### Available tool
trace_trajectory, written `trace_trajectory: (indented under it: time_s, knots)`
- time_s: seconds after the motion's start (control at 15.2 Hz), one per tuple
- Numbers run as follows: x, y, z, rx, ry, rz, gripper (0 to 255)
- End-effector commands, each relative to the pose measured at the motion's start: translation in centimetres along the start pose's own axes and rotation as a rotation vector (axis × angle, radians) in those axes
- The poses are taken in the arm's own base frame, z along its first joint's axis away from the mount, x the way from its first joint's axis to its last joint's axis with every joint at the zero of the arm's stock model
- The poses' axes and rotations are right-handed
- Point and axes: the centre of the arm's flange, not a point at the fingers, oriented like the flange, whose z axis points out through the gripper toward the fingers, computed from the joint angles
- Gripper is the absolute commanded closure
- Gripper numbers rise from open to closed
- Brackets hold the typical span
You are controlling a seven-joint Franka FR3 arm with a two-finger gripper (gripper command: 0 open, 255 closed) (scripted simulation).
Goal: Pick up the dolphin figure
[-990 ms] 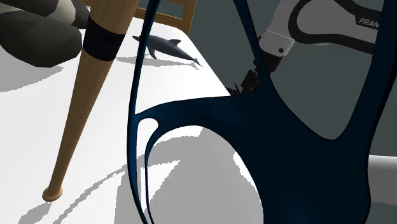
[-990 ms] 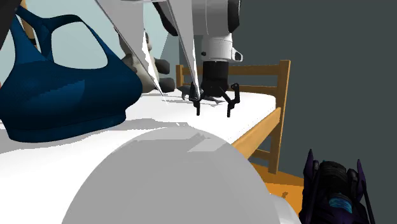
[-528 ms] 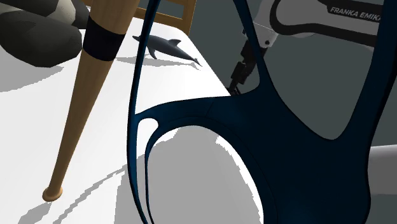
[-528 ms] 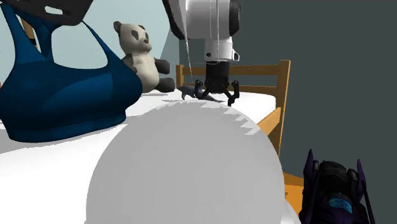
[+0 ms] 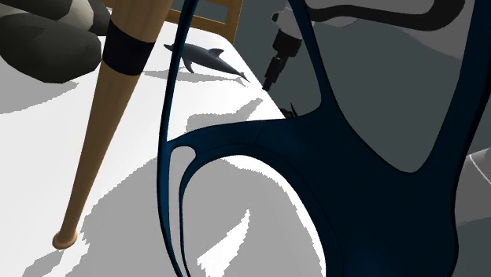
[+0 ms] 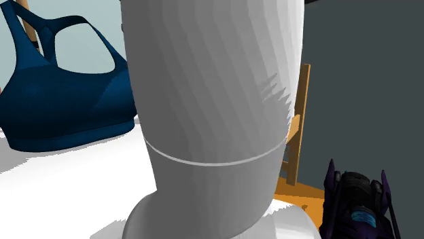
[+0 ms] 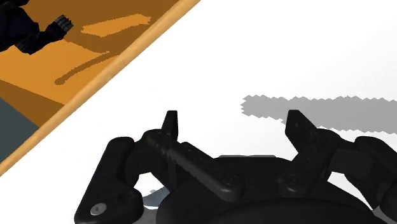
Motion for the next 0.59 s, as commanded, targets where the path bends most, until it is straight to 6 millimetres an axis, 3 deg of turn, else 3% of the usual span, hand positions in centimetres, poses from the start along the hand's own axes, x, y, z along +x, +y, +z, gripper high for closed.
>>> trace_trajectory:
  time_s: [0.0,0.53]
  knots:
    - [2.6,0.3,-0.4,-0.006,0.013,-0.068,0]
    - [12.2,0.3,-2.1,-0.030,0.063,-0.325,0]
